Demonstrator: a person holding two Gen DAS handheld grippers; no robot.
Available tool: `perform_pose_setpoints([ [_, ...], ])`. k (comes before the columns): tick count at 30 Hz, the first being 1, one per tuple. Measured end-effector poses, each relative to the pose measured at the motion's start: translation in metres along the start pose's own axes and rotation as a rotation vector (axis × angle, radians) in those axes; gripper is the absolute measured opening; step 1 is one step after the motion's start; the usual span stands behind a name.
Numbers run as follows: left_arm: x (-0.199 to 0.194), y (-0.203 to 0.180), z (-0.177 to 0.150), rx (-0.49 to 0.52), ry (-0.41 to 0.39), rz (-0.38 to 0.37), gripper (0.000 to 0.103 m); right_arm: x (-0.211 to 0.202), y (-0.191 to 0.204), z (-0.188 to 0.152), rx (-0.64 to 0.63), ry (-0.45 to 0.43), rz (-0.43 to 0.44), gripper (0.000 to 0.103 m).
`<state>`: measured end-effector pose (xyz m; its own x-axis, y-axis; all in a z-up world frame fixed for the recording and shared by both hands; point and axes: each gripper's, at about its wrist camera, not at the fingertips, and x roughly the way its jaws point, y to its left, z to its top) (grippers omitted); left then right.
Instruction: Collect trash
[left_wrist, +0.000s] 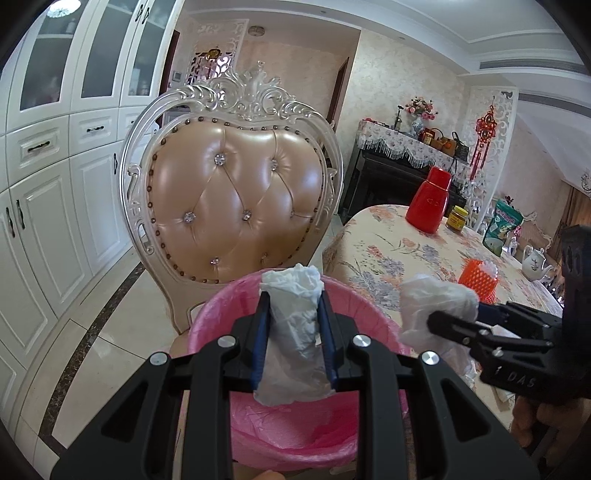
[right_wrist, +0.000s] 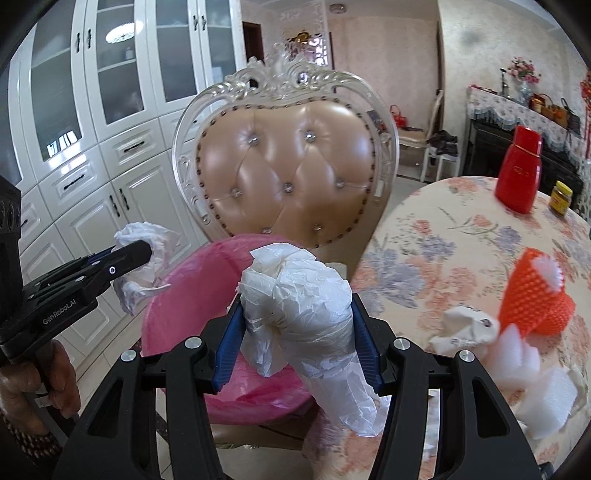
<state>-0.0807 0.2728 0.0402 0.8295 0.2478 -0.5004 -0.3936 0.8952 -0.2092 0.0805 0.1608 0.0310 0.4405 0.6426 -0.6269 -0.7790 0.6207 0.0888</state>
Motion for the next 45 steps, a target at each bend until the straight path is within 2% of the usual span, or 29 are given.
perform_pose_setpoints([
  [6,0.000,0.007,0.000,-0.010,0.002,0.002,0.026,0.011,0.012,0.002,-0.018,0.013,0.022,0.056],
  [8,0.000,0.008,0.000,-0.015,0.003,-0.001,0.031,0.013,0.015,0.003,-0.023,0.015,0.028,0.058],
  [10,0.000,0.010,0.000,-0.022,0.004,-0.004,0.044,0.016,0.019,0.003,-0.038,0.018,0.024,0.060],
  [12,0.001,0.011,0.000,-0.023,0.005,-0.004,0.044,0.019,0.021,0.004,-0.041,0.024,0.025,0.063],
  [14,0.001,0.013,0.000,-0.028,0.005,-0.003,0.045,0.021,0.021,0.004,-0.044,0.021,0.017,0.074],
  [15,0.001,0.014,0.000,-0.031,0.005,-0.001,0.046,0.022,0.021,0.004,-0.045,0.020,0.013,0.076],
  [26,-0.003,0.013,0.000,-0.039,0.000,-0.013,0.054,0.012,0.005,-0.001,-0.010,0.010,-0.015,0.078],
  [34,0.001,-0.018,-0.002,0.016,0.006,-0.040,0.054,-0.016,-0.024,-0.012,0.034,-0.026,-0.063,0.079],
  [45,0.013,-0.073,-0.005,0.071,0.024,-0.113,0.059,-0.067,-0.085,-0.036,0.114,-0.067,-0.156,0.082],
])
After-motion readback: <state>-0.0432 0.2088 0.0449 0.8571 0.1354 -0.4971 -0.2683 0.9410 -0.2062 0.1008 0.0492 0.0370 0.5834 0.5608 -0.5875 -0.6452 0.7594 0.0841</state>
